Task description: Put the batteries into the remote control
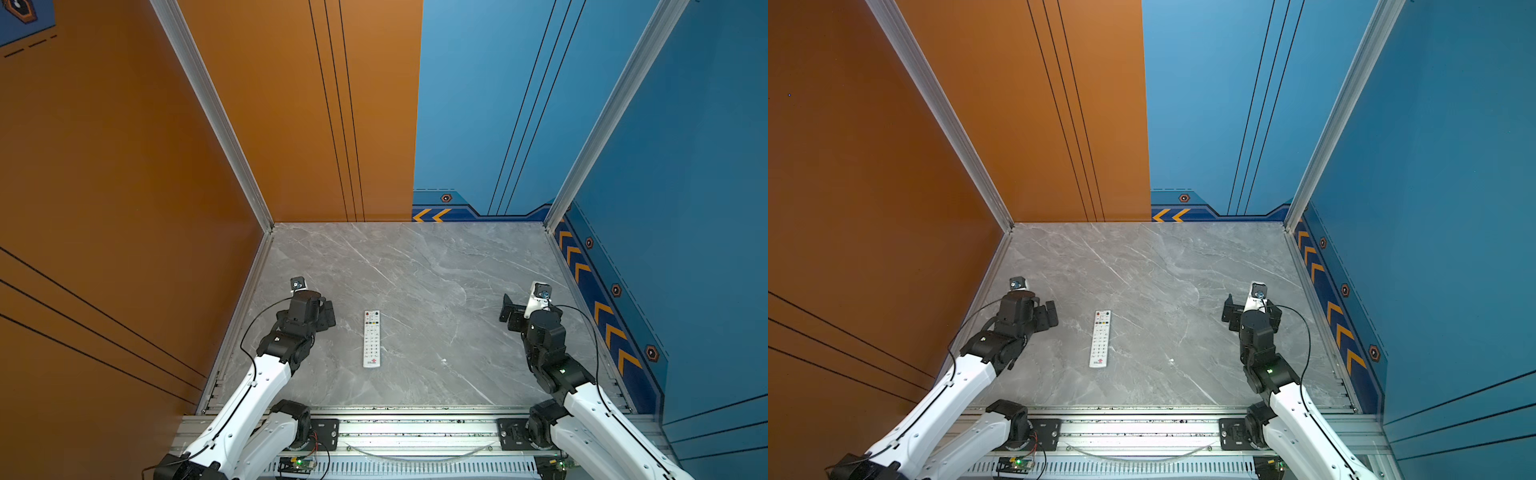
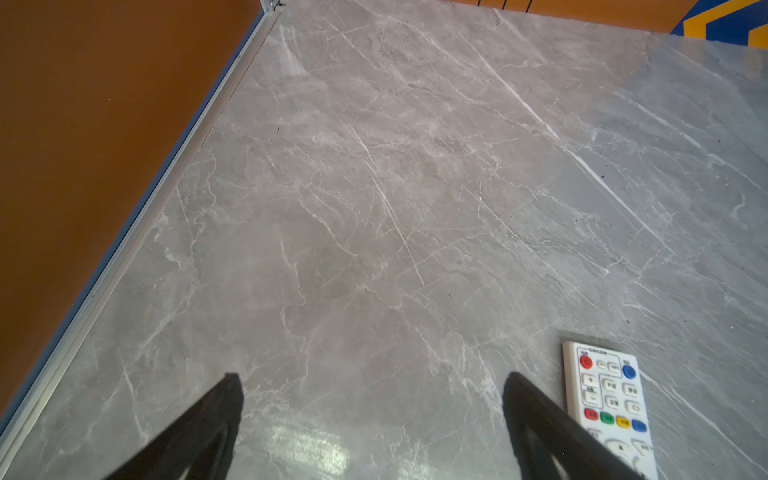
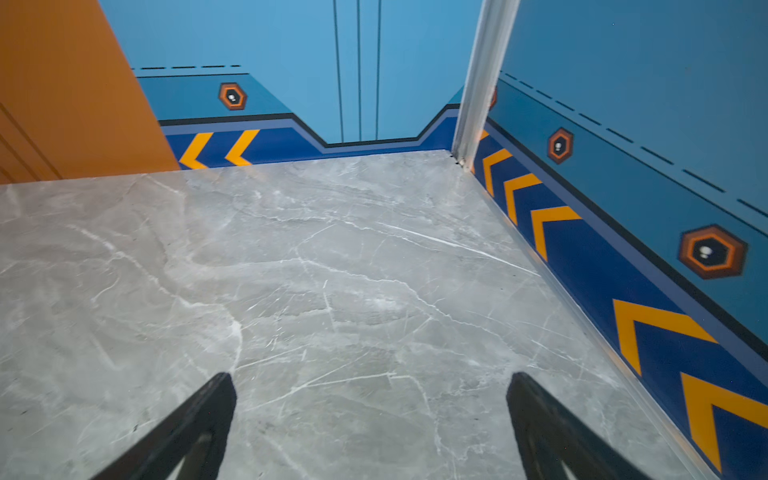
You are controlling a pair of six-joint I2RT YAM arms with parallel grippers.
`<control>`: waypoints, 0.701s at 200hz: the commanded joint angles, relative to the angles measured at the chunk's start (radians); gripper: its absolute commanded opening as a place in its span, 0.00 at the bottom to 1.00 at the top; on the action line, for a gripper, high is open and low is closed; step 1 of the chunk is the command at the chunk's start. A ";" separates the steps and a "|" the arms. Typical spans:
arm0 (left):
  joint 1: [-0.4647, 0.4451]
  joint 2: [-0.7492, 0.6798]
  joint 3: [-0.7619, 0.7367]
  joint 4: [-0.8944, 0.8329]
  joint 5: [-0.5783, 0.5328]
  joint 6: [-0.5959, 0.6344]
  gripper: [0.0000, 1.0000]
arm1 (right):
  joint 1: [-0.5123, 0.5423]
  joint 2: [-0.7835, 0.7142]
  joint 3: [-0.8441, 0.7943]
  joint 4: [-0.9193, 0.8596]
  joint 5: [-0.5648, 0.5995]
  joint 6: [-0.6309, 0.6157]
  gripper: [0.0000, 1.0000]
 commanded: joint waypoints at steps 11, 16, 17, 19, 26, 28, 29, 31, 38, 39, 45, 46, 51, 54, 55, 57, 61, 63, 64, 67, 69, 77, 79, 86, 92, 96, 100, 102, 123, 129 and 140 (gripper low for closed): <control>0.075 0.062 -0.050 0.235 0.113 0.074 0.98 | -0.053 0.047 -0.093 0.278 0.079 -0.062 1.00; 0.079 0.076 -0.051 0.247 0.109 0.077 0.98 | -0.064 0.060 -0.099 0.297 0.072 -0.064 1.00; 0.080 0.079 -0.051 0.249 0.108 0.078 0.98 | -0.066 0.063 -0.100 0.299 0.071 -0.064 1.00; 0.079 0.084 -0.052 0.253 0.105 0.080 0.98 | -0.070 0.069 -0.101 0.306 0.067 -0.065 1.00; 0.080 0.101 -0.056 0.271 0.085 0.088 0.98 | -0.087 0.090 -0.105 0.327 0.048 -0.076 1.00; 0.081 0.106 -0.057 0.279 0.080 0.092 0.98 | -0.090 0.096 -0.105 0.331 0.041 -0.081 1.00; 0.080 0.107 -0.057 0.282 0.077 0.095 0.98 | -0.092 0.099 -0.105 0.333 0.038 -0.085 1.00; 0.079 0.111 -0.059 0.289 0.073 0.101 0.98 | -0.097 0.106 -0.105 0.338 0.033 -0.090 1.00; 0.079 0.125 -0.065 0.309 0.051 0.117 0.98 | -0.106 0.129 -0.106 0.358 0.021 -0.109 1.00; 0.079 0.127 -0.066 0.312 0.045 0.117 0.98 | -0.106 0.133 -0.105 0.360 0.021 -0.111 1.00; 0.079 0.138 -0.072 0.325 0.022 0.117 0.98 | -0.110 0.149 -0.105 0.375 0.029 -0.116 1.00; 0.079 0.140 -0.073 0.328 0.019 0.116 0.98 | -0.111 0.154 -0.105 0.378 0.030 -0.116 1.00; 0.080 0.148 -0.082 0.343 0.001 0.116 0.98 | -0.114 0.167 -0.105 0.395 0.034 -0.116 1.00; 0.080 0.154 -0.090 0.359 -0.008 0.118 0.98 | -0.115 0.173 -0.106 0.403 0.031 -0.117 1.00; 0.080 0.156 -0.092 0.363 -0.012 0.119 0.98 | -0.115 0.177 -0.106 0.406 0.030 -0.117 1.00; 0.080 0.159 -0.097 0.381 -0.019 0.121 0.98 | -0.116 0.180 -0.107 0.412 0.026 -0.118 1.00; 0.087 0.166 -0.096 0.387 -0.031 0.119 0.98 | -0.116 0.192 -0.107 0.424 0.018 -0.121 1.00; 0.089 0.168 -0.091 0.378 -0.034 0.120 0.98 | -0.117 0.196 -0.107 0.431 0.016 -0.122 1.00; 0.089 0.168 -0.090 0.375 -0.038 0.121 0.98 | -0.117 0.199 -0.107 0.434 0.014 -0.122 1.00; 0.090 0.175 -0.090 0.382 -0.049 0.129 0.98 | -0.117 0.209 -0.107 0.443 0.010 -0.122 1.00; 0.090 0.178 -0.093 0.396 -0.058 0.134 0.98 | -0.117 0.215 -0.108 0.448 0.009 -0.122 1.00; 0.096 0.196 -0.099 0.435 -0.084 0.148 0.98 | -0.117 0.246 -0.107 0.474 0.006 -0.122 1.00; 0.100 0.199 -0.098 0.439 -0.084 0.150 0.98 | -0.118 0.254 -0.106 0.482 0.004 -0.121 1.00; 0.112 0.222 -0.101 0.473 -0.085 0.156 0.98 | -0.119 0.284 -0.107 0.507 0.008 -0.119 1.00; 0.129 0.244 -0.101 0.486 -0.080 0.149 0.98 | -0.119 0.313 -0.107 0.530 0.010 -0.116 1.00; 0.143 0.259 -0.100 0.494 -0.066 0.143 0.98 | -0.119 0.334 -0.107 0.544 0.010 -0.116 1.00; 0.159 0.275 -0.099 0.504 -0.047 0.141 0.98 | -0.120 0.354 -0.107 0.561 0.007 -0.116 1.00; 0.165 0.282 -0.098 0.507 -0.039 0.140 0.98 | -0.121 0.364 -0.106 0.570 0.007 -0.118 1.00; 0.200 0.395 -0.091 0.609 -0.014 0.145 0.98 | -0.125 0.479 -0.106 0.664 0.007 -0.123 1.00; 0.203 0.436 -0.085 0.638 -0.016 0.160 0.98 | -0.124 0.510 -0.105 0.691 0.004 -0.124 1.00; 0.211 0.504 -0.081 0.711 -0.028 0.188 0.98 | -0.123 0.564 -0.102 0.754 -0.003 -0.138 1.00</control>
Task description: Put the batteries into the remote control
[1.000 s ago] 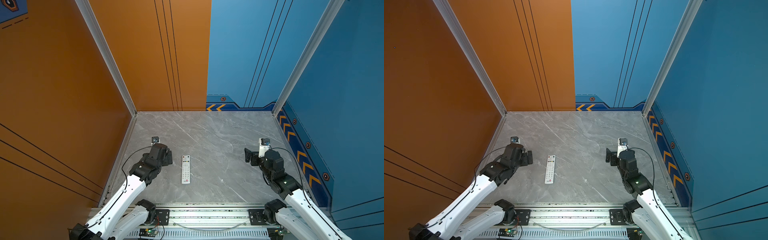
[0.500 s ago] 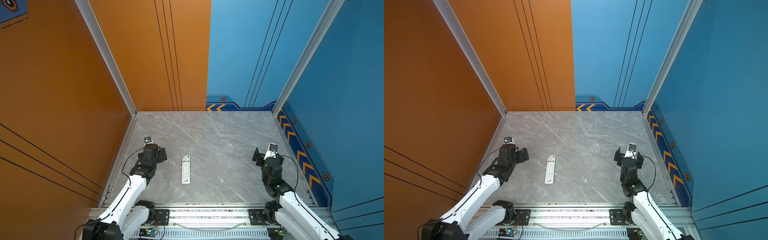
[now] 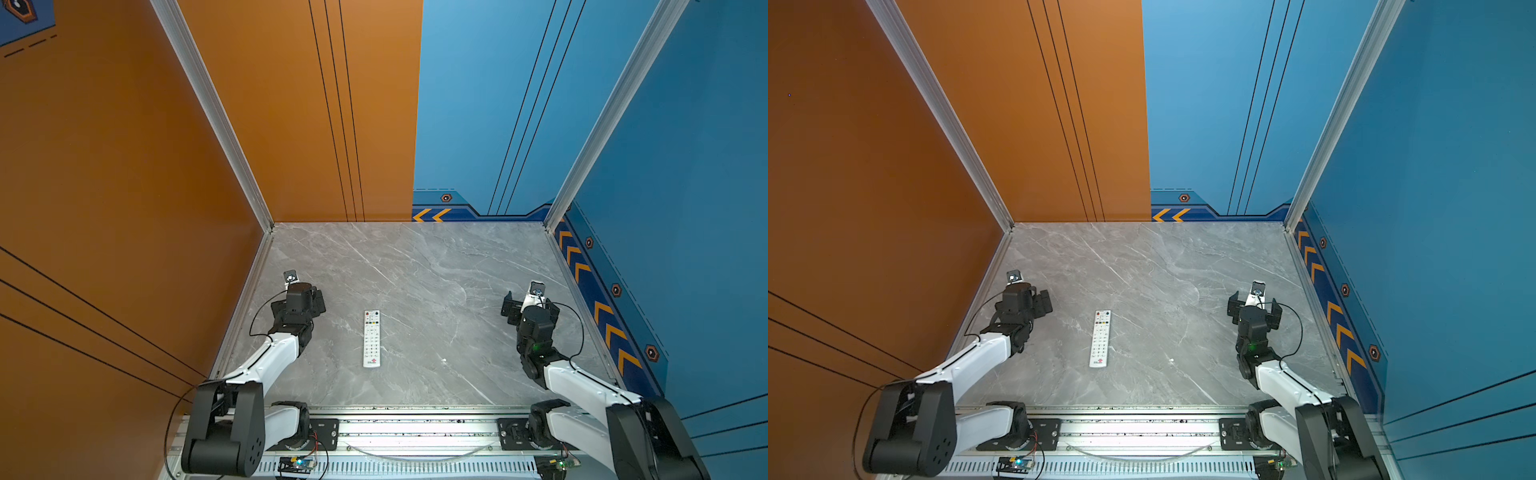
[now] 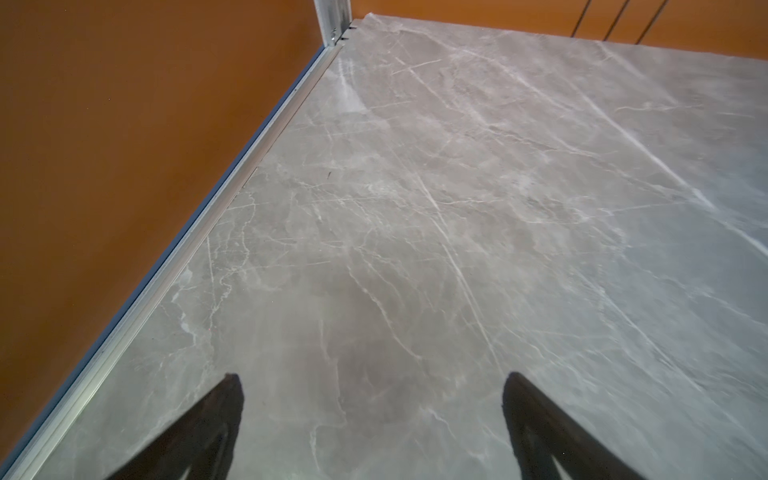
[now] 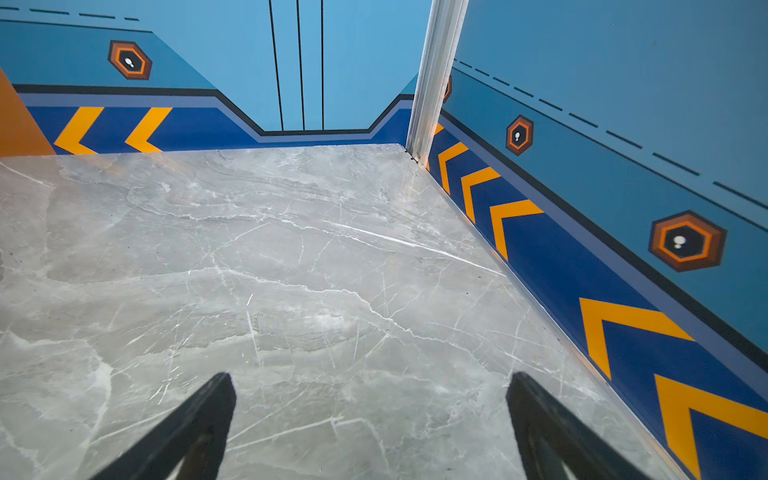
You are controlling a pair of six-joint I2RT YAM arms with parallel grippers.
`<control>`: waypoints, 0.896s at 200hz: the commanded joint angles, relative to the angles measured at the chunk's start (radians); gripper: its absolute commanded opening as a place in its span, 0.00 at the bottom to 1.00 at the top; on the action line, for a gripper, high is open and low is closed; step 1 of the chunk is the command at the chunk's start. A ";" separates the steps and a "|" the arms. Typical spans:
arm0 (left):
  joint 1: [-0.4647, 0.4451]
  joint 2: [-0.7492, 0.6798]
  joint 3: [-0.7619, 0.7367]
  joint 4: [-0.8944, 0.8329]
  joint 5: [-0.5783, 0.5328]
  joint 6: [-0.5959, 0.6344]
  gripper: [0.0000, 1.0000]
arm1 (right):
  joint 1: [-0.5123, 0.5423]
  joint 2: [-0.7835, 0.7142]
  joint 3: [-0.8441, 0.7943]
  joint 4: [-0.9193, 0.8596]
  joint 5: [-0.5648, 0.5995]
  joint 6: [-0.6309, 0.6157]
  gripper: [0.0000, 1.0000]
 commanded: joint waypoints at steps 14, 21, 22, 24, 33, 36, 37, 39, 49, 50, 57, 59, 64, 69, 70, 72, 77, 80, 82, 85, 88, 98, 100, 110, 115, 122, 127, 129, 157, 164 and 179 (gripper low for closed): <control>0.018 0.147 0.020 0.224 0.020 0.095 0.98 | -0.005 0.122 0.006 0.207 -0.031 -0.040 1.00; 0.017 0.161 0.010 0.279 0.027 0.112 0.98 | -0.009 0.134 0.012 0.211 -0.034 -0.043 1.00; 0.018 0.162 0.010 0.280 0.030 0.113 0.98 | -0.009 0.136 0.013 0.213 -0.034 -0.043 1.00; 0.018 0.163 0.012 0.281 0.032 0.113 0.98 | -0.011 0.137 0.014 0.215 -0.036 -0.043 1.00; 0.023 0.165 0.012 0.292 0.049 0.112 0.98 | -0.018 0.150 0.015 0.229 -0.046 -0.046 1.00; 0.025 0.167 0.010 0.302 0.052 0.112 0.98 | -0.020 0.155 0.015 0.236 -0.048 -0.048 1.00; 0.025 0.167 0.008 0.306 0.055 0.112 0.98 | -0.020 0.157 0.015 0.237 -0.049 -0.049 1.00; 0.025 0.168 0.006 0.314 0.056 0.112 0.98 | -0.021 0.160 0.016 0.242 -0.051 -0.049 1.00; 0.029 0.169 -0.005 0.350 0.070 0.114 0.98 | -0.026 0.172 0.017 0.259 -0.058 -0.054 1.00; 0.029 0.170 -0.006 0.354 0.071 0.114 0.98 | -0.026 0.174 0.018 0.260 -0.059 -0.054 1.00; 0.031 0.172 -0.013 0.376 0.079 0.111 0.98 | -0.030 0.178 0.025 0.252 -0.064 -0.052 1.00; 0.031 0.174 -0.016 0.384 0.082 0.112 0.98 | -0.030 0.178 0.028 0.244 -0.066 -0.051 1.00; 0.035 0.181 -0.028 0.419 0.091 0.110 0.98 | -0.033 0.180 0.036 0.229 -0.075 -0.051 1.00; 0.040 0.193 -0.046 0.465 0.104 0.103 0.98 | -0.034 0.181 0.044 0.217 -0.084 -0.050 1.00; 0.041 0.195 -0.049 0.480 0.107 0.105 0.98 | -0.034 0.182 0.045 0.215 -0.086 -0.050 1.00; 0.041 0.201 -0.054 0.499 0.109 0.107 0.98 | -0.034 0.183 0.046 0.212 -0.089 -0.050 1.00; 0.039 0.205 -0.052 0.500 0.111 0.114 0.98 | -0.036 0.188 0.050 0.212 -0.093 -0.047 1.00; 0.037 0.205 -0.047 0.485 0.113 0.116 0.98 | -0.037 0.191 0.050 0.217 -0.098 -0.045 1.00; 0.035 0.205 -0.043 0.478 0.114 0.117 0.98 | -0.037 0.194 0.048 0.222 -0.101 -0.042 1.00; 0.033 0.205 -0.041 0.475 0.116 0.121 0.98 | -0.039 0.201 0.045 0.231 -0.108 -0.039 1.00; 0.031 0.207 -0.041 0.478 0.118 0.123 0.98 | -0.042 0.209 0.041 0.249 -0.114 -0.037 1.00; 0.025 0.208 -0.046 0.486 0.130 0.134 0.98 | -0.046 0.252 0.026 0.327 -0.115 -0.030 1.00; 0.023 0.208 -0.048 0.489 0.131 0.136 0.98 | -0.046 0.264 0.023 0.344 -0.114 -0.029 1.00; 0.020 0.211 -0.055 0.509 0.134 0.144 0.98 | -0.048 0.315 0.013 0.418 -0.115 -0.028 1.00; 0.017 0.212 -0.060 0.518 0.134 0.147 0.98 | -0.048 0.338 0.010 0.446 -0.118 -0.028 1.00; 0.012 0.217 -0.067 0.535 0.135 0.152 0.98 | -0.047 0.371 0.007 0.482 -0.126 -0.031 1.00; 0.007 0.223 -0.072 0.552 0.135 0.157 0.98 | -0.047 0.397 0.005 0.508 -0.126 -0.033 1.00; 0.006 0.227 -0.075 0.562 0.133 0.158 0.98 | -0.047 0.406 0.004 0.519 -0.126 -0.034 1.00; -0.004 0.266 -0.138 0.709 0.117 0.165 0.98 | -0.051 0.412 0.010 0.510 -0.125 -0.027 1.00; -0.010 0.283 -0.151 0.753 0.107 0.173 0.98 | -0.054 0.415 0.016 0.505 -0.123 -0.025 1.00; -0.021 0.291 -0.152 0.773 0.091 0.184 0.98 | -0.053 0.411 0.034 0.467 -0.106 -0.022 1.00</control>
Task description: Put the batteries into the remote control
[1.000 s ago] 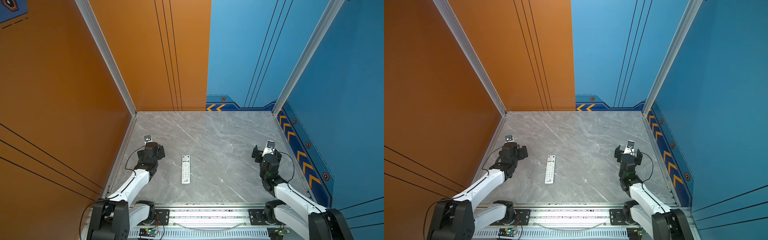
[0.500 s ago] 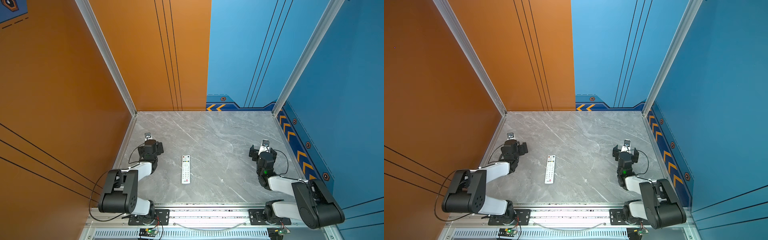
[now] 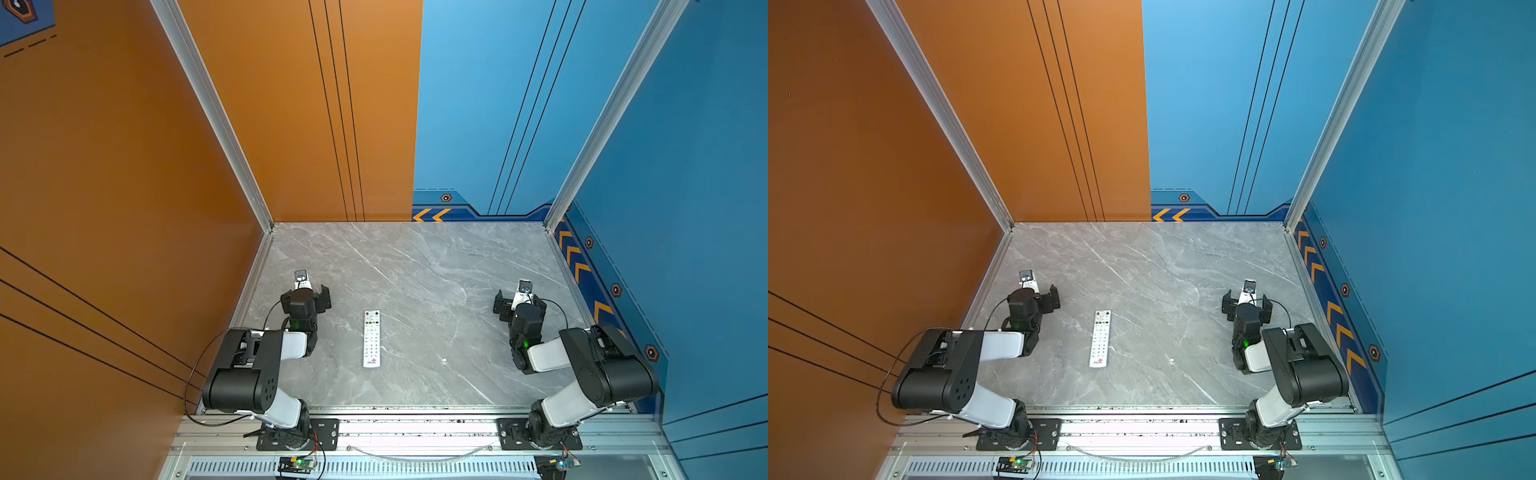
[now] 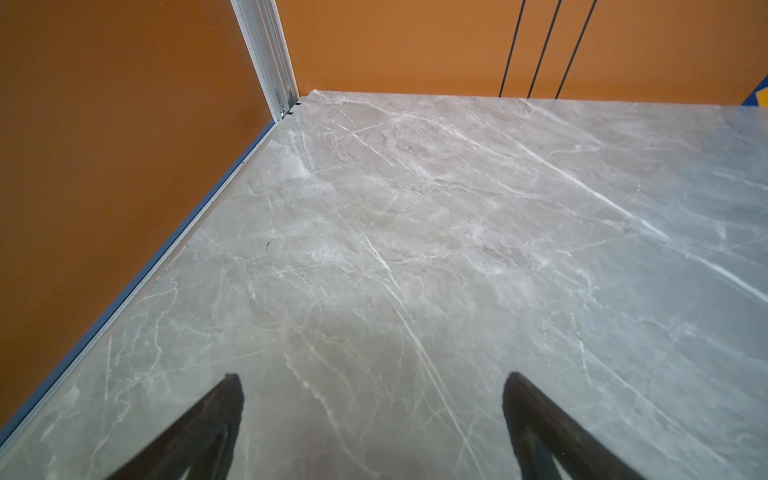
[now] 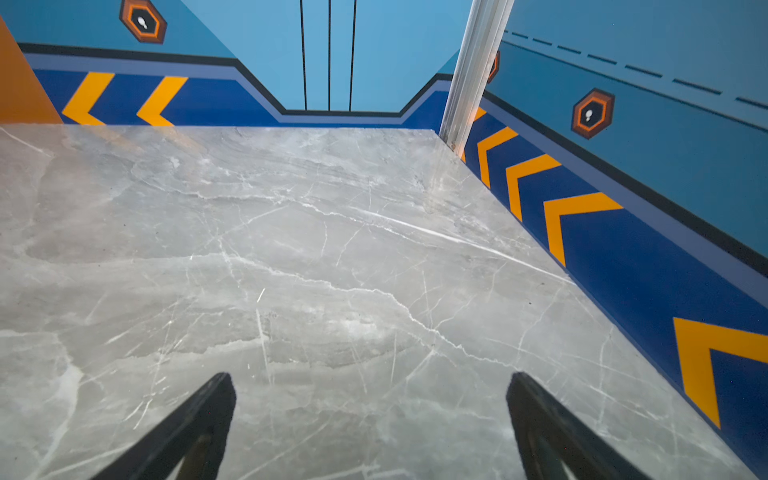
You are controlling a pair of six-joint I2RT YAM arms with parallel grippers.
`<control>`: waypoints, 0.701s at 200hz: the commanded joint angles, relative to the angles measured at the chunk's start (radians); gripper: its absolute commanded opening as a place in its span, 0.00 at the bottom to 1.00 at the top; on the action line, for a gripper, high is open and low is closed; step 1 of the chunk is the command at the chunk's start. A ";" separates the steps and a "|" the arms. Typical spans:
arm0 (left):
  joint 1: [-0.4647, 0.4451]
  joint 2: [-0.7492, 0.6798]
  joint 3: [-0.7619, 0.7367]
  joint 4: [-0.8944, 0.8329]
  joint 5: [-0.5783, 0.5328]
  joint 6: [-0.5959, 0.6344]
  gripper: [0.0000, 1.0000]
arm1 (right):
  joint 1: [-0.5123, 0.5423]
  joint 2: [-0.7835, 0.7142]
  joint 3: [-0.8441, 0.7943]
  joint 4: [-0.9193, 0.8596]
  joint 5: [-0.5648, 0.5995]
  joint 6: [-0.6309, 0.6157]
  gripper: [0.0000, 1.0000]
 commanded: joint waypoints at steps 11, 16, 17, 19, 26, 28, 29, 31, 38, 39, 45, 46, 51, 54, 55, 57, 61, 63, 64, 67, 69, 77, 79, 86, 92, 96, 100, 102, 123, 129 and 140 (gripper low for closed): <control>-0.017 0.023 -0.020 0.117 -0.020 0.031 0.98 | -0.004 -0.015 0.045 -0.031 0.029 0.021 1.00; -0.017 0.023 -0.020 0.117 -0.020 0.031 0.98 | -0.003 -0.015 0.052 -0.046 0.042 0.026 1.00; -0.017 0.023 -0.020 0.117 -0.020 0.030 0.98 | -0.003 -0.015 0.054 -0.049 0.046 0.027 1.00; -0.017 0.023 -0.019 0.117 -0.019 0.031 0.98 | -0.003 -0.014 0.057 -0.052 0.047 0.028 1.00; -0.017 0.023 -0.019 0.117 -0.019 0.031 0.98 | -0.003 -0.013 0.063 -0.066 0.047 0.029 1.00; -0.017 0.022 -0.019 0.117 -0.020 0.030 0.98 | -0.003 -0.014 0.067 -0.070 0.046 0.030 1.00; -0.017 0.022 -0.020 0.117 -0.020 0.030 0.98 | -0.004 -0.014 0.068 -0.073 0.047 0.030 1.00; -0.017 0.022 -0.020 0.117 -0.021 0.032 0.98 | -0.003 -0.015 0.070 -0.080 0.046 0.029 1.00; -0.018 0.022 -0.020 0.117 -0.022 0.032 0.98 | -0.008 -0.015 0.079 -0.098 0.041 0.033 1.00; -0.018 0.022 -0.020 0.117 -0.022 0.031 0.98 | -0.008 -0.016 0.080 -0.099 0.039 0.034 1.00; -0.020 0.022 -0.020 0.117 -0.024 0.033 0.98 | -0.016 -0.018 0.089 -0.120 0.030 0.042 1.00; -0.022 0.022 -0.020 0.117 -0.025 0.033 0.98 | -0.018 -0.018 0.090 -0.123 0.029 0.043 1.00; -0.024 0.022 -0.020 0.117 -0.029 0.035 0.98 | -0.028 -0.020 0.098 -0.144 0.015 0.054 1.00; -0.025 0.021 -0.020 0.118 -0.031 0.037 0.98 | -0.037 -0.021 0.103 -0.156 0.006 0.062 1.00; -0.026 0.023 -0.020 0.117 -0.032 0.039 0.98 | -0.040 -0.022 0.104 -0.159 0.003 0.065 1.00; -0.029 0.023 -0.019 0.117 -0.033 0.039 0.98 | -0.046 -0.023 0.106 -0.169 -0.004 0.070 1.00; -0.033 0.023 -0.018 0.117 -0.034 0.044 0.98 | -0.057 -0.025 0.108 -0.178 -0.016 0.081 1.00; -0.036 0.023 -0.017 0.117 -0.036 0.047 0.98 | -0.059 -0.026 0.108 -0.179 -0.020 0.082 1.00; -0.036 0.024 -0.017 0.117 -0.038 0.048 0.98 | -0.061 -0.026 0.108 -0.181 -0.022 0.083 1.00; -0.039 0.025 -0.015 0.118 -0.041 0.050 0.98 | -0.066 -0.028 0.107 -0.182 -0.030 0.089 1.00; -0.040 0.025 -0.017 0.118 -0.043 0.052 0.98 | -0.068 -0.029 0.107 -0.181 -0.030 0.089 1.00; -0.038 0.023 -0.019 0.118 -0.042 0.052 0.98 | -0.067 -0.027 0.107 -0.180 -0.030 0.089 1.00; -0.038 0.024 -0.017 0.118 -0.042 0.051 0.98 | -0.067 -0.027 0.107 -0.180 -0.029 0.089 1.00; -0.037 0.025 -0.016 0.119 -0.042 0.051 0.98 | -0.067 -0.027 0.107 -0.179 -0.030 0.090 1.00; -0.038 0.024 -0.017 0.119 -0.042 0.051 0.98 | -0.067 -0.027 0.107 -0.180 -0.029 0.090 1.00; -0.038 0.024 -0.017 0.119 -0.043 0.050 0.98 | -0.067 -0.027 0.107 -0.179 -0.029 0.089 1.00; -0.038 0.025 -0.016 0.119 -0.042 0.051 0.98 | -0.067 -0.027 0.107 -0.179 -0.030 0.090 1.00; -0.038 0.025 -0.016 0.119 -0.042 0.051 0.98 | -0.067 -0.027 0.107 -0.179 -0.030 0.090 1.00; -0.038 0.024 -0.017 0.119 -0.041 0.052 0.98 | -0.067 -0.027 0.107 -0.179 -0.029 0.090 1.00; -0.038 0.024 -0.016 0.119 -0.042 0.051 0.98 | -0.067 -0.027 0.107 -0.180 -0.029 0.088 1.00; -0.038 0.024 -0.017 0.119 -0.043 0.051 0.98 | -0.067 -0.027 0.107 -0.180 -0.030 0.089 1.00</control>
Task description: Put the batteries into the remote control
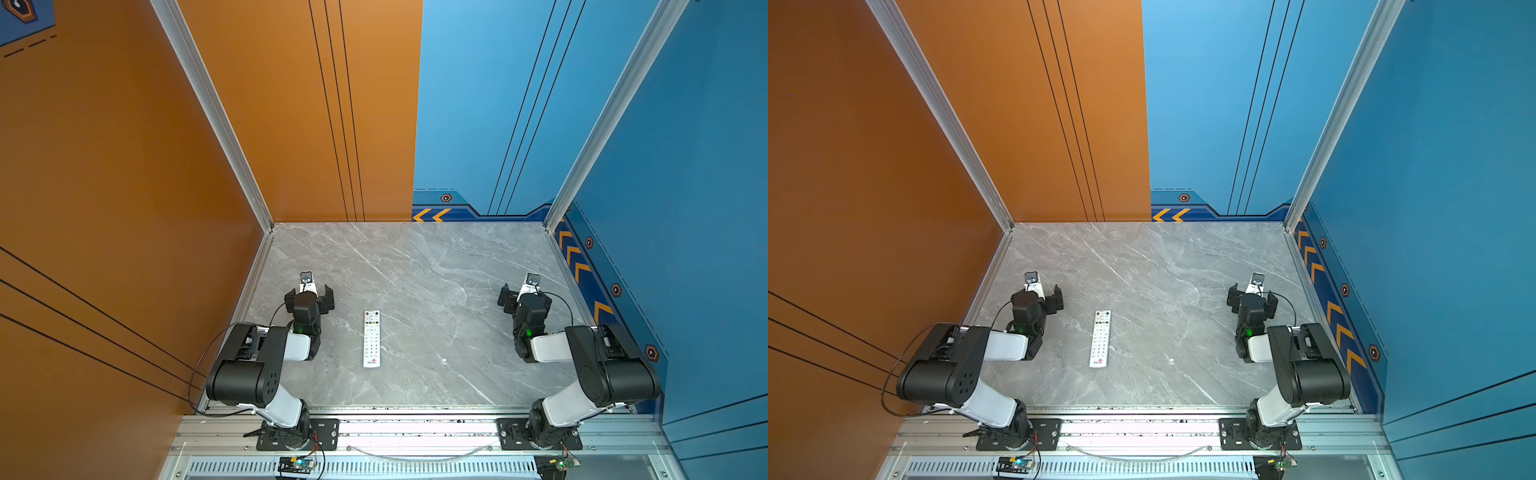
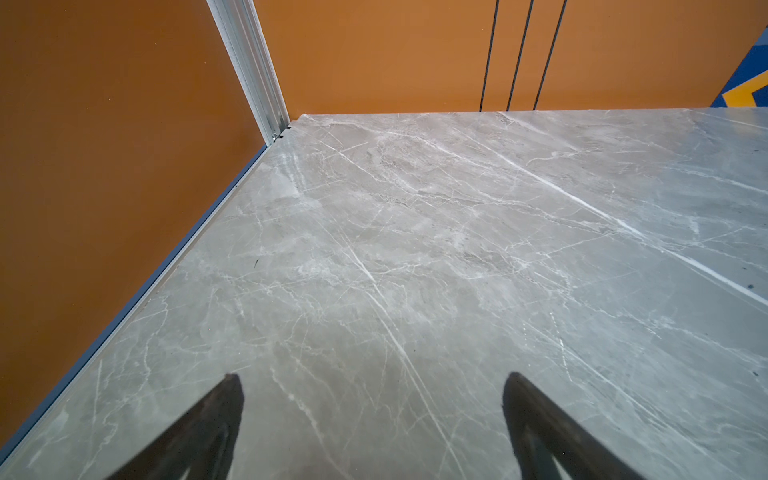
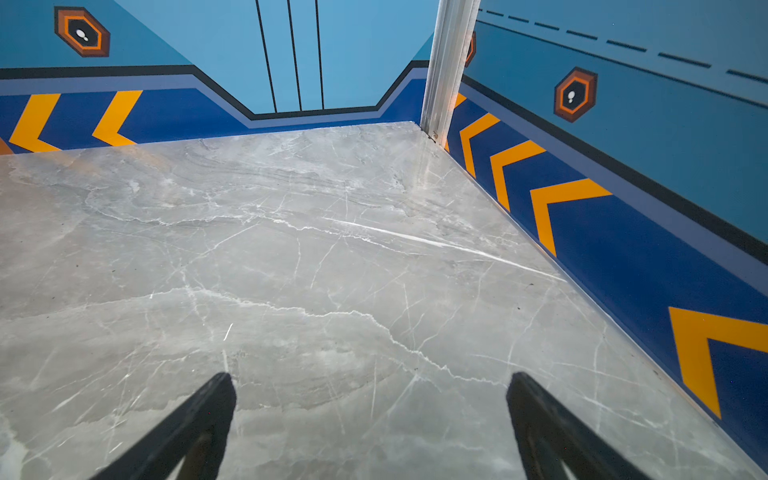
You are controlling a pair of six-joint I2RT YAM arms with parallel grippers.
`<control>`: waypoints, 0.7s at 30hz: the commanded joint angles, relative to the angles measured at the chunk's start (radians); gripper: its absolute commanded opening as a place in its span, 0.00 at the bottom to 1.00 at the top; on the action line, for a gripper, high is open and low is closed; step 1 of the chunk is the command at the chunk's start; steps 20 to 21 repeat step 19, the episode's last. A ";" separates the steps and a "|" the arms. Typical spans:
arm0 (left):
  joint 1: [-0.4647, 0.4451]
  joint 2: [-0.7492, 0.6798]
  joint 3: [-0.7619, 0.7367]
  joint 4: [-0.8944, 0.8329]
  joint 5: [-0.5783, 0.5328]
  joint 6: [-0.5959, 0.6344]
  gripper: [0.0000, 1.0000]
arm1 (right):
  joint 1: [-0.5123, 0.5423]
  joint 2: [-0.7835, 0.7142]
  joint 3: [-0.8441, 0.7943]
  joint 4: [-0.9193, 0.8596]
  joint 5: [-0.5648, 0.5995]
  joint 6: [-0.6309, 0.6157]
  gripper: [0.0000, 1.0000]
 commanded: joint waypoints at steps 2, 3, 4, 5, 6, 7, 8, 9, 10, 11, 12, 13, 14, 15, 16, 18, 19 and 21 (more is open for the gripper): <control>-0.007 0.001 -0.001 0.020 -0.022 0.013 0.98 | -0.002 -0.020 0.012 -0.024 -0.010 0.017 1.00; -0.007 0.002 -0.001 0.020 -0.021 0.014 0.98 | -0.002 -0.020 0.012 -0.024 -0.009 0.017 1.00; -0.007 0.002 0.000 0.020 -0.022 0.013 0.98 | -0.002 -0.020 0.012 -0.024 -0.010 0.018 1.00; -0.006 0.002 -0.001 0.020 -0.023 0.013 0.98 | -0.002 -0.020 0.012 -0.023 -0.010 0.018 1.00; -0.007 0.003 -0.001 0.020 -0.022 0.014 0.98 | -0.002 -0.020 0.011 -0.023 -0.010 0.018 1.00; -0.007 0.002 0.000 0.019 -0.020 0.013 0.98 | -0.002 -0.020 0.012 -0.024 -0.010 0.018 1.00; -0.005 0.003 -0.001 0.020 -0.020 0.013 0.98 | -0.002 -0.020 0.012 -0.024 -0.009 0.018 1.00; -0.005 0.002 0.000 0.019 -0.020 0.013 0.98 | -0.002 -0.020 0.012 -0.023 -0.010 0.017 1.00; -0.005 0.003 0.000 0.020 -0.020 0.014 0.98 | -0.002 -0.019 0.012 -0.023 -0.010 0.017 1.00; -0.005 0.002 0.001 0.018 -0.019 0.013 0.98 | -0.002 -0.020 0.012 -0.023 -0.010 0.018 1.00; -0.005 0.003 0.001 0.018 -0.017 0.013 0.98 | -0.002 -0.020 0.011 -0.024 -0.010 0.018 1.00; -0.004 0.005 0.002 0.018 -0.014 0.015 0.98 | -0.002 -0.020 0.011 -0.025 -0.010 0.017 1.00; 0.000 0.005 0.003 0.015 -0.009 0.012 0.98 | -0.002 -0.020 0.012 -0.025 -0.010 0.018 1.00; 0.002 0.005 0.004 0.014 -0.005 0.012 0.98 | -0.002 -0.019 0.012 -0.024 -0.009 0.018 1.00; 0.003 0.003 0.003 0.013 -0.002 0.011 0.98 | -0.002 -0.020 0.012 -0.024 -0.009 0.018 1.00; 0.003 0.002 0.001 0.014 -0.002 0.011 0.98 | -0.002 -0.020 0.012 -0.023 -0.010 0.017 1.00; 0.002 0.001 0.001 0.014 -0.002 0.012 0.98 | -0.002 -0.020 0.012 -0.023 -0.010 0.018 1.00; 0.002 0.001 0.001 0.014 -0.002 0.012 0.98 | -0.002 -0.020 0.012 -0.023 -0.010 0.018 1.00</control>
